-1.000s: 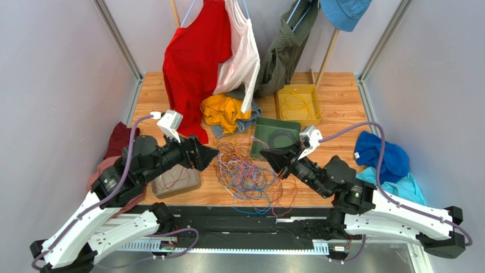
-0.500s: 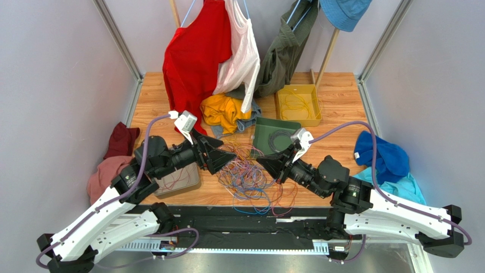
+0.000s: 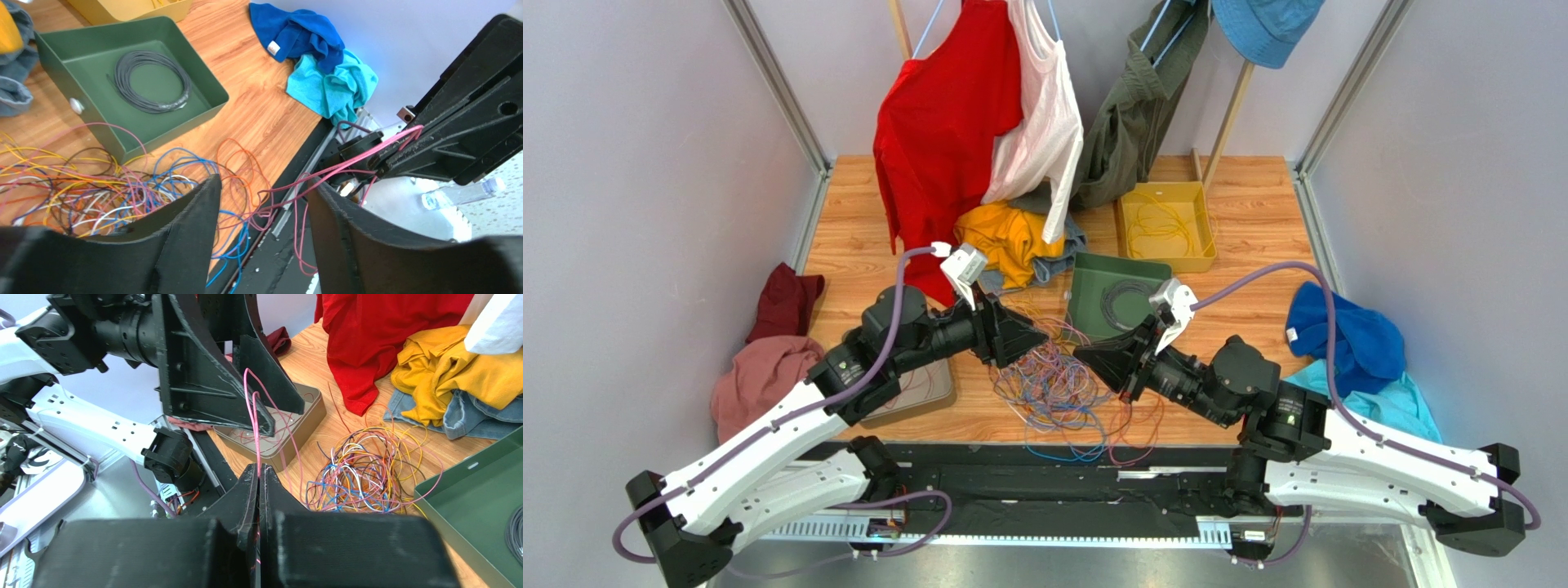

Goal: Untangle the cables

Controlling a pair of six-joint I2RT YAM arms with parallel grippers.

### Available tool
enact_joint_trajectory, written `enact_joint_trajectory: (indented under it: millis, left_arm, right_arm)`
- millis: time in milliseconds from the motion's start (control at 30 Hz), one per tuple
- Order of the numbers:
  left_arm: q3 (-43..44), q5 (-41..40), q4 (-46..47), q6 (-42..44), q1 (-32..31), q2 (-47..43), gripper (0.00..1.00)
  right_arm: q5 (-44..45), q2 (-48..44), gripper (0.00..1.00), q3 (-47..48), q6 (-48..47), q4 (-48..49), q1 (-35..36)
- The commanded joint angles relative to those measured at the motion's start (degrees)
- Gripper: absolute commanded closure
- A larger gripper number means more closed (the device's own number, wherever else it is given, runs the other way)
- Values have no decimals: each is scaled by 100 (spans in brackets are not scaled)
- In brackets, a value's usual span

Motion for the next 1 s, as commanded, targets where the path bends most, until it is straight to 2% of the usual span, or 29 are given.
enact_joint_trajectory:
  millis: [0,133,467,500,533,567,667,767,967]
  left_arm:
    - [6,97,418,43,-17,-19,47]
    - [14,9,331,43,-17,-72,100]
    - [585,-448,-688,359,-17,-827,100]
    - [768,-588,-907,411,-17,-923,100]
    - [866,-650,-1005,456,-17,-950,100]
    - [971,-685,-1093,482,-17,-977,100]
    - [1349,-861,-1444,596,-17,-1030,100]
    - [1815,-1063,-1725,746,-17,-1021,100]
    - [3017,-1055,-2034,948,-17,-671,100]
  right_arm:
    - [-105,-108,100,98,77,44,-5]
    - [-52,-134,100,72,95,36,-5]
    - [203,-310,100,-174,174,-35,-5]
    - [281,-336,95,-200,209,-52,-5]
    - [299,-380,83,-227,226,-70,3]
    - [317,-389,68,-262,261,-87,4]
    - [422,-495,42,-306,349,-210,-5]
    - [528,-626,35,-367,393,-360,-5]
    - [353,-715,35,-359,385,-211,-5]
